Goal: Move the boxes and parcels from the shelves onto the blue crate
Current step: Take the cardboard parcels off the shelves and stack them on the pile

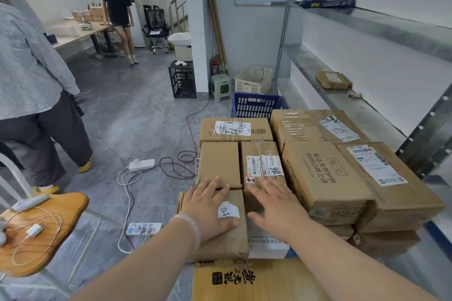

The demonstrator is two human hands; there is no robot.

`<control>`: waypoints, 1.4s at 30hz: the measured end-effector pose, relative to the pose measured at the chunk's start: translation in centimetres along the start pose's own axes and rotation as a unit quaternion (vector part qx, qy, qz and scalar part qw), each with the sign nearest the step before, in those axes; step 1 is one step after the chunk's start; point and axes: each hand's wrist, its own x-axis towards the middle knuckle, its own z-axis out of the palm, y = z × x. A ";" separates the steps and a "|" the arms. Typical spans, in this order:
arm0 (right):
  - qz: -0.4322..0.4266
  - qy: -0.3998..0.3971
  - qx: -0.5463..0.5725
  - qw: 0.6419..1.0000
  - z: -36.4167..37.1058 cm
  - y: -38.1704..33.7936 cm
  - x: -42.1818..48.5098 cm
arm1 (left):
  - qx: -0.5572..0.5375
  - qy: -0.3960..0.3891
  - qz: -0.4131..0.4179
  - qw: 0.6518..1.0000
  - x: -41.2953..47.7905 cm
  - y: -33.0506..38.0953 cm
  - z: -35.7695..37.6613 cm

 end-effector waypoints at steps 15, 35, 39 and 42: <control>-0.006 -0.026 0.008 1.000 0.2 0.1 0.1 | 0.000 0.000 -0.001 1.000 0.2 0.1 0.1; -0.006 -0.008 0.004 1.000 0.3 0.2 0.3 | -0.008 0.005 -0.007 1.000 0.4 0.2 0.3; -0.005 -0.011 0.006 1.000 0.3 0.3 0.4 | -0.013 0.007 -0.008 1.000 0.4 0.3 0.4; -0.003 -0.012 0.008 1.000 0.3 0.5 0.5 | -0.014 0.003 -0.010 1.000 0.4 0.4 0.3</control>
